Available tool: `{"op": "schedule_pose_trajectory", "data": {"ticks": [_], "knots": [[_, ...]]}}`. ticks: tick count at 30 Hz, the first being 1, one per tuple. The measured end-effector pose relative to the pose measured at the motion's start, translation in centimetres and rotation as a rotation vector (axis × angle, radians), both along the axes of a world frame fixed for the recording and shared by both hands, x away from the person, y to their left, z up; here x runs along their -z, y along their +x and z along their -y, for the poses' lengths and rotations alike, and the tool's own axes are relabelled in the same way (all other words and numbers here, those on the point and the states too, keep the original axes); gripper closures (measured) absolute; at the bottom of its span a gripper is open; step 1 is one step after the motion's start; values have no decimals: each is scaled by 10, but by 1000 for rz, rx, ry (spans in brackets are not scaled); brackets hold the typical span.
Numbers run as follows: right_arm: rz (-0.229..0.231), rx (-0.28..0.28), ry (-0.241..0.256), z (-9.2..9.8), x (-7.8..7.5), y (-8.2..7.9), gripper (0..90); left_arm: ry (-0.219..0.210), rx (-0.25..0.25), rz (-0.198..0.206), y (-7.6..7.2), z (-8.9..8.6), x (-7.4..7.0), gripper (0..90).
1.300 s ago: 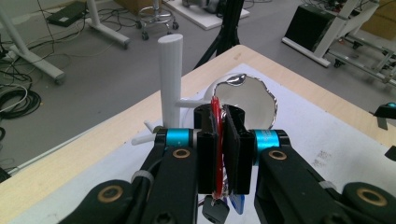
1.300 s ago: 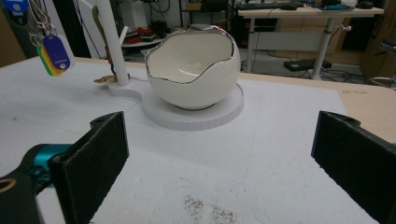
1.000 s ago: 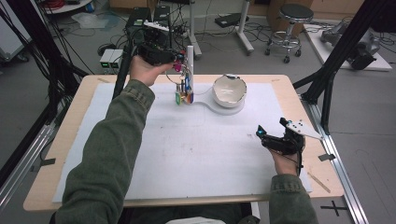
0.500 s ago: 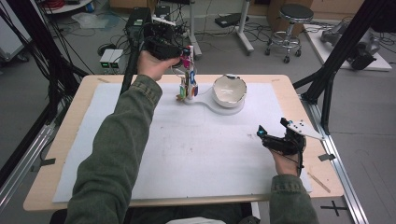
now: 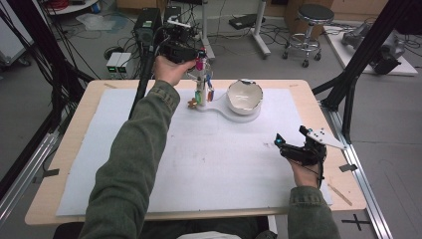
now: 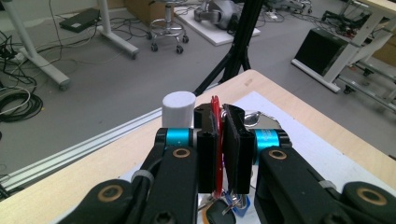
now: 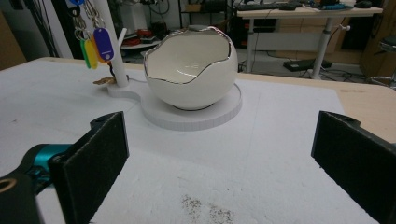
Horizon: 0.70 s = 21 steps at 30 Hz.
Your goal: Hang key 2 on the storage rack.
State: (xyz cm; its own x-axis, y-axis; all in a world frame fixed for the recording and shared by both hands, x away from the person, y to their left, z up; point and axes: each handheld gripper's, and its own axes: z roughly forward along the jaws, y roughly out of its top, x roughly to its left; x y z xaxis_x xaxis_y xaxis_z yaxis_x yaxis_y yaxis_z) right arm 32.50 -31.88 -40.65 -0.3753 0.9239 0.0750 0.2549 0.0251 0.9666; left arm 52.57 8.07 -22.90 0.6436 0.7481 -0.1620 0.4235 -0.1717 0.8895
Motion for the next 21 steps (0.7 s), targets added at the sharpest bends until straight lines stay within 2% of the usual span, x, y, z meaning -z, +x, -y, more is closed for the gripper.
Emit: {"op": "schedule_pose_trajectory", "data": {"ticks": [6, 11, 14, 15, 17, 19, 21], "knots": [[2, -2, 2, 1, 0, 0, 30, 3, -14, -9, 4, 4, 6, 840], [2, -1, 3, 1, 0, 0, 30, 39, -19, -12, 5, 9, 10, 840], [3, -1, 2, 1, 0, 0, 30, 46, -14, -24, 6, 10, 13, 839], [2, -1, 1, 1, 0, 0, 30, 40, -11, -26, 6, 9, 14, 835], [0, -2, 2, 1, 0, 0, 31, -11, -1, -28, 6, 6, 14, 807], [-2, -4, 1, 1, 1, 0, 30, -49, 13, -37, 6, 3, 13, 717], [-3, -4, 1, 0, 1, 0, 30, -52, 23, -41, 5, 1, 11, 607]]}}
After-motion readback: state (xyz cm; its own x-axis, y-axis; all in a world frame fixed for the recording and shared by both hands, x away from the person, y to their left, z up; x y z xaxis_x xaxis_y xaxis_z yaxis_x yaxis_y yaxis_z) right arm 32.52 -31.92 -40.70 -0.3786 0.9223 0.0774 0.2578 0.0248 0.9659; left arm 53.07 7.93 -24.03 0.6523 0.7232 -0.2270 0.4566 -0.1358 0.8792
